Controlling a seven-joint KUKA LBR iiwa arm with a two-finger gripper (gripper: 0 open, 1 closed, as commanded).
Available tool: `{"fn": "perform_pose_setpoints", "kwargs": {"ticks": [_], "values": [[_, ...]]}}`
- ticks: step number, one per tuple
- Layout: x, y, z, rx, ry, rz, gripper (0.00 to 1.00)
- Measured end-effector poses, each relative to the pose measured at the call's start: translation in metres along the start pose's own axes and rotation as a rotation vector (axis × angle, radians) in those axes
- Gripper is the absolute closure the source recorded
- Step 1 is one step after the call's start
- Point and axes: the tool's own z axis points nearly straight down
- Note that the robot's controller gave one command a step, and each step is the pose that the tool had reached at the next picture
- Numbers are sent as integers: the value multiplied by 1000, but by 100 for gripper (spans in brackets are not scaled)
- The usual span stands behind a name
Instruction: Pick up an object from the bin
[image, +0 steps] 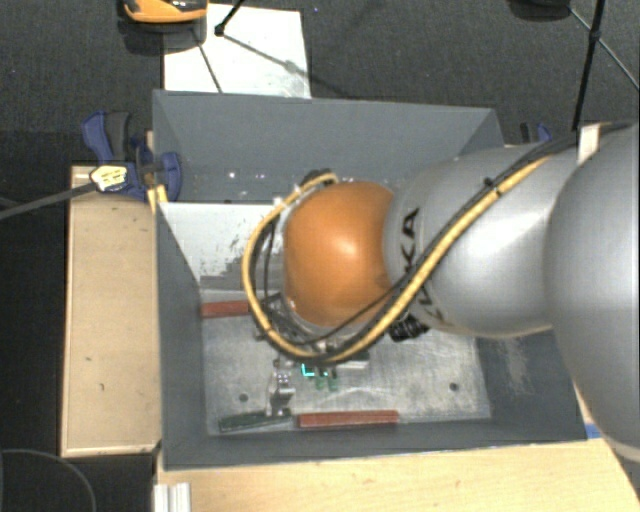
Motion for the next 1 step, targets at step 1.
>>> {"fn": "perform_pose_setpoints", "kwargs": {"ticks": [1], "values": [[-2, -1, -3, -1, -6, 4, 0]]}}
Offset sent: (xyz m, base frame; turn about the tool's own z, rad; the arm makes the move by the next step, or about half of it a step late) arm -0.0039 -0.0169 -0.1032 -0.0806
